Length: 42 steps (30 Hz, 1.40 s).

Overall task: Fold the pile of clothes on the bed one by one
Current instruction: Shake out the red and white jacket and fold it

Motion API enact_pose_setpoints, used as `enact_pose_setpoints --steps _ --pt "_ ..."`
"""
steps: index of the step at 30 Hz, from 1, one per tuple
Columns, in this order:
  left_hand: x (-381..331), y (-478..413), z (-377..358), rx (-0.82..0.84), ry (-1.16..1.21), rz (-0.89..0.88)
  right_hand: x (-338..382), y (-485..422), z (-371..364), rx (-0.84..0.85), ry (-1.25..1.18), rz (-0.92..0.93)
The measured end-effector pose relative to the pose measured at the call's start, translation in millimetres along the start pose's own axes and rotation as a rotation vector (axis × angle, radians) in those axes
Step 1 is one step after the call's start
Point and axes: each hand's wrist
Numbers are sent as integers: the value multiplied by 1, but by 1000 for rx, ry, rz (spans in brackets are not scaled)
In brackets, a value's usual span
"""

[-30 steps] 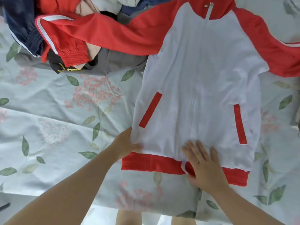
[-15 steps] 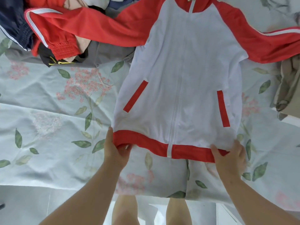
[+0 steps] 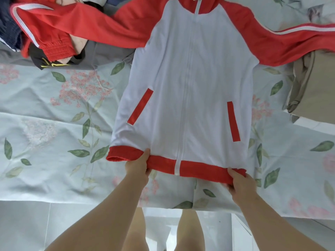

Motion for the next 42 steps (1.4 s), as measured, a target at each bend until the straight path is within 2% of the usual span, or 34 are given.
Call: enact_pose_setpoints --steps 3,5,9,14,18,20,22,31,34,38,40,42 --pt "23 12 16 -107 -70 21 -19 6 9 -90 211 -33" --pt "33 18 26 -154 -81 7 -22 13 10 -178 479 40" --pt "22 22 37 -327 -128 -174 4 35 -9 -328 939 248" --pt "-18 13 31 -512 -67 -199 25 47 -68 -77 1315 706" --pt "-35 1 42 -593 -661 -380 25 56 -120 128 1439 844" --pt "-48 -9 45 -502 -926 -474 29 57 -144 209 1457 864" --pt "-64 -21 40 -387 -1000 -505 38 54 -168 260 1478 894" --pt "-179 -58 -26 -139 -714 -680 143 22 -284 191 1371 1015" --pt "-227 -60 -54 -65 -564 -721 177 9 -319 270 1339 868" --pt "-294 -72 -84 -17 -250 -661 189 -4 -336 322 1437 701" --pt "-323 -77 -90 -46 -85 -613 191 -3 -337 342 1435 663" --pt "-348 -81 -89 -153 93 -563 193 -1 -336 358 1428 634"
Point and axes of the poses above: each hand's wrist, its own y-axis away from the middle knuckle, its own z-axis out of the back of the hand, x = y × z, and after that the axes turned 3 degrees about z, right-handed
